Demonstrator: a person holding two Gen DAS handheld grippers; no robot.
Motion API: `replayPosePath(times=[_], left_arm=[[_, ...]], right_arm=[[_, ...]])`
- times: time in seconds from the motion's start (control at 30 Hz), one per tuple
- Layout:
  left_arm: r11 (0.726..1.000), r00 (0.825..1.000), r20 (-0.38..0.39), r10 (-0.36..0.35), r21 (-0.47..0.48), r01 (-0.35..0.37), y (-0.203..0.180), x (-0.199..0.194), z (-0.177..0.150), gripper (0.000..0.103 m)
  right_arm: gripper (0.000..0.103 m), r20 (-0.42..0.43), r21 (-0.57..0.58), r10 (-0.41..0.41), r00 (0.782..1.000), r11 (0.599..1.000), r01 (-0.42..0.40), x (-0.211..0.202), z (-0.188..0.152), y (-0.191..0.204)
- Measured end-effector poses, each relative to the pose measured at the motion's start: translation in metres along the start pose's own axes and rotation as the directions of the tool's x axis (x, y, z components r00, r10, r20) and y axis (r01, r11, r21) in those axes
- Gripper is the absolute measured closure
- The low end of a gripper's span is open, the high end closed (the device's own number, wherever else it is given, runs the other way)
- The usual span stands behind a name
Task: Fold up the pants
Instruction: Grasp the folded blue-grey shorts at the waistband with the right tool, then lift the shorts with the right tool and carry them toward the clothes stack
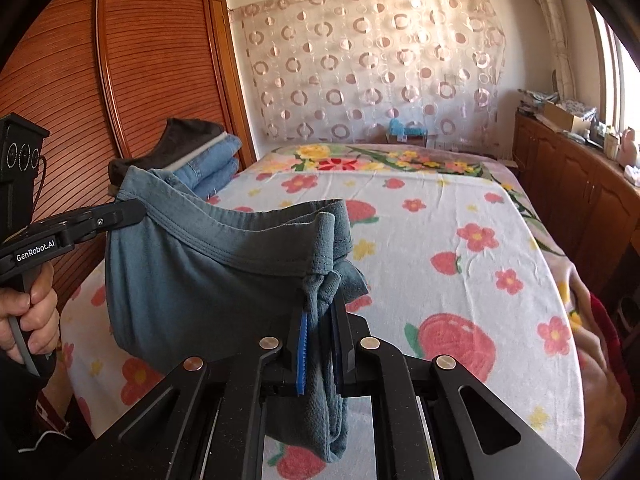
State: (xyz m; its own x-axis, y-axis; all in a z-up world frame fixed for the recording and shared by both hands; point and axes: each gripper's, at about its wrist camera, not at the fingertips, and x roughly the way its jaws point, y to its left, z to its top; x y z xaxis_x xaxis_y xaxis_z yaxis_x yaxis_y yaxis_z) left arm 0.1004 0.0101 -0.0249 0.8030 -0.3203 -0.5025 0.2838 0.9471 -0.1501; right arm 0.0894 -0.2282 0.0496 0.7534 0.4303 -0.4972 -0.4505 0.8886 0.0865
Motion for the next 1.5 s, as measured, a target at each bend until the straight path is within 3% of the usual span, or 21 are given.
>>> replayPosePath(times=[0.6, 0.87, 1.5], left_arm=[[0.998, 0.993, 0.113, 0.028, 0.059, -0.035, 0.003, -0.035, 0.030, 0.091], [0.998, 0.993, 0.108, 0.048, 0.032, -0.052, 0.023, -0.025, 0.032, 0.091], [0.986, 0.974, 0.156, 0.167, -0.026, -0.164, 0.088, -0.030, 0.066, 0.091]], right_arm=[[0.094, 0.104, -0.079, 0.025, 0.994, 0.997, -0.017, -0.011, 0.026, 0.010], [0.094, 0.083, -0.107, 0.048, 0.995, 0.994, -0.039, 0.017, 0.036, 0.005], [0.094, 0.089, -0.264, 0.119, 0.989, 0.960, -0.092, 0.094, 0.115, 0.012]])
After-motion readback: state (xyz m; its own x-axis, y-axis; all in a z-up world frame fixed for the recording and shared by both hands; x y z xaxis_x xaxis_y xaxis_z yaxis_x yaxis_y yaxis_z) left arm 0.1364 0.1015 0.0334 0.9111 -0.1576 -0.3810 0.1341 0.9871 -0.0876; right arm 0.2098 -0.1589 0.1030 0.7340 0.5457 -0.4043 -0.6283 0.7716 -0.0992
